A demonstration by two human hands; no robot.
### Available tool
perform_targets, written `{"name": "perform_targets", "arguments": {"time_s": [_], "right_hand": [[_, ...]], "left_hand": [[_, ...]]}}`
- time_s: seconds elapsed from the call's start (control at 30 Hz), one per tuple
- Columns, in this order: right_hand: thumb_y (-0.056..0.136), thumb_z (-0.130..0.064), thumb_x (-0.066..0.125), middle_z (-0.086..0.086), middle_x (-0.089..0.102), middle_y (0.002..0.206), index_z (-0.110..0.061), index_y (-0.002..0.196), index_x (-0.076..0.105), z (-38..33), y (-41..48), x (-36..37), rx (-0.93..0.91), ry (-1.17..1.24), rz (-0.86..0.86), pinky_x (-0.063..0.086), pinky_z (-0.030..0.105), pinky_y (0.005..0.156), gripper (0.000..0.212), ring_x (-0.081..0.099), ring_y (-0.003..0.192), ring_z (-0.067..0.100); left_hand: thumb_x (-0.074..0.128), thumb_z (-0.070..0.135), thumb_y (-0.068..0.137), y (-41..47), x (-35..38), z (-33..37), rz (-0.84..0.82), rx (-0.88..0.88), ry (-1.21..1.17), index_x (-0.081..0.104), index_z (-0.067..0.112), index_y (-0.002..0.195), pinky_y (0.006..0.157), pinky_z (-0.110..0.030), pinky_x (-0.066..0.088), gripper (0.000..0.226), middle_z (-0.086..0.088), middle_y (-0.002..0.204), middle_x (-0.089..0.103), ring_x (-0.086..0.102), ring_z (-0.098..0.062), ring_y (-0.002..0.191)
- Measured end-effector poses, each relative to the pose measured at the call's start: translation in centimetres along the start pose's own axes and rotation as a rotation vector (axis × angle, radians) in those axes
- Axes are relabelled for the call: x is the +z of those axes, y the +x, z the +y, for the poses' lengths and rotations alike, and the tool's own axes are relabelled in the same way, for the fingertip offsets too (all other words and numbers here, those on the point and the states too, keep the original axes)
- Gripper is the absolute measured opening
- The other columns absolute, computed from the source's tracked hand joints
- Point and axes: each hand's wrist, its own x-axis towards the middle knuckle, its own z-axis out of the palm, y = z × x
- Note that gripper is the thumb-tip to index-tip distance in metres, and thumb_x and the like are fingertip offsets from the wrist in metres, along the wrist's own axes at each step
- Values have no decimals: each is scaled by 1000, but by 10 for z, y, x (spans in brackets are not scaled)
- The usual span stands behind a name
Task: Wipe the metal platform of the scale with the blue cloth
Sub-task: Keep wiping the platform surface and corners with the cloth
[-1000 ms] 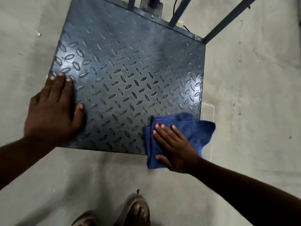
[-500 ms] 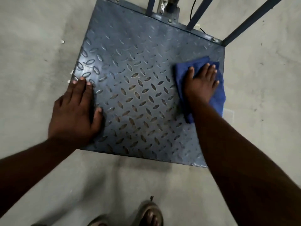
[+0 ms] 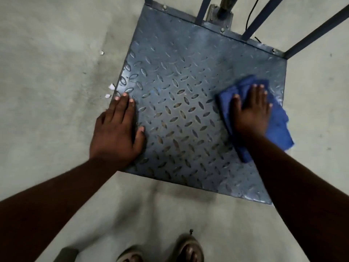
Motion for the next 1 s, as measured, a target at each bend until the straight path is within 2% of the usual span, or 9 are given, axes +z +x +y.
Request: {"name": "perform_targets", "arguments": {"time_s": [0.1, 0.2, 0.27, 0.37, 0.43, 0.5, 0.57, 0.63, 1.0], "right_hand": [[98, -59, 22, 17, 24, 169, -5, 161, 29, -31, -3, 1, 259, 64, 41, 16, 57, 125, 83, 22, 157, 32], [103, -51, 29, 19, 32, 165, -4, 157, 36, -108, -43, 11, -52, 125, -14, 15, 54, 127, 72, 27, 154, 34], [104, -43, 39, 14, 46, 158, -6, 150, 48, -159, -61, 6, -178, 531, -219, 19, 49, 128, 60, 39, 149, 28], [102, -27, 47, 0, 71, 112, -7, 128, 69, -180, -42, -22, 17, 1126, -242, 44, 26, 107, 39, 63, 103, 2], [106, -25, 46, 0, 71, 113, -7, 124, 70, -149, -29, -37, 7, 958, -43, 47, 17, 99, 35, 64, 102, 2], [108, -29, 43, 13, 67, 133, -6, 129, 66, -94, -29, -34, -2, 674, 75, 44, 30, 109, 40, 60, 125, 22], [108, -32, 36, 17, 53, 151, -8, 140, 57, -38, -51, -18, -49, 379, 40, 37, 44, 117, 45, 48, 140, 34], [108, -36, 31, 12, 36, 165, -13, 156, 41, -3, -76, -3, -85, 151, -6, 25, 45, 125, 54, 32, 152, 29], [107, -40, 29, 6, 23, 171, -18, 163, 26, 6, -81, -2, -90, 58, -29, 16, 46, 128, 60, 21, 157, 24]], "left_hand": [[46, 48, 100, 1, -1, -1, -24, -10, 0, 35, 8, 168, 121, -54, 36, 79, -14, 178, 27, 25, -33, 165], [45, 45, 99, 2, -3, -3, -47, -10, -16, 35, 9, 168, 121, -55, 36, 79, -15, 177, 27, 26, -33, 164], [43, 43, 96, 2, -5, -4, -60, -17, -40, 38, 8, 166, 121, -56, 36, 79, -16, 176, 30, 29, -35, 163], [41, 44, 94, 2, -7, -4, -56, -21, -65, 43, 8, 164, 122, -57, 34, 79, -17, 173, 36, 35, -36, 160], [41, 45, 93, 2, -8, -3, -59, -17, -71, 43, 8, 164, 124, -57, 32, 80, -17, 173, 36, 35, -36, 160], [41, 44, 92, 2, -9, -2, -66, -17, -81, 42, 8, 165, 125, -56, 29, 81, -16, 174, 35, 34, -35, 161], [42, 44, 91, 1, -9, -2, -66, -18, -95, 42, 7, 164, 126, -57, 28, 82, -17, 174, 35, 34, -36, 161], [42, 43, 91, 0, -10, -3, -64, -20, -126, 42, 5, 164, 126, -57, 28, 82, -18, 173, 35, 34, -37, 160], [43, 38, 106, 25, -23, 33, 154, -85, -334, 39, -1, 164, 130, -56, 27, 70, -26, 170, 36, 36, -44, 157]]}}
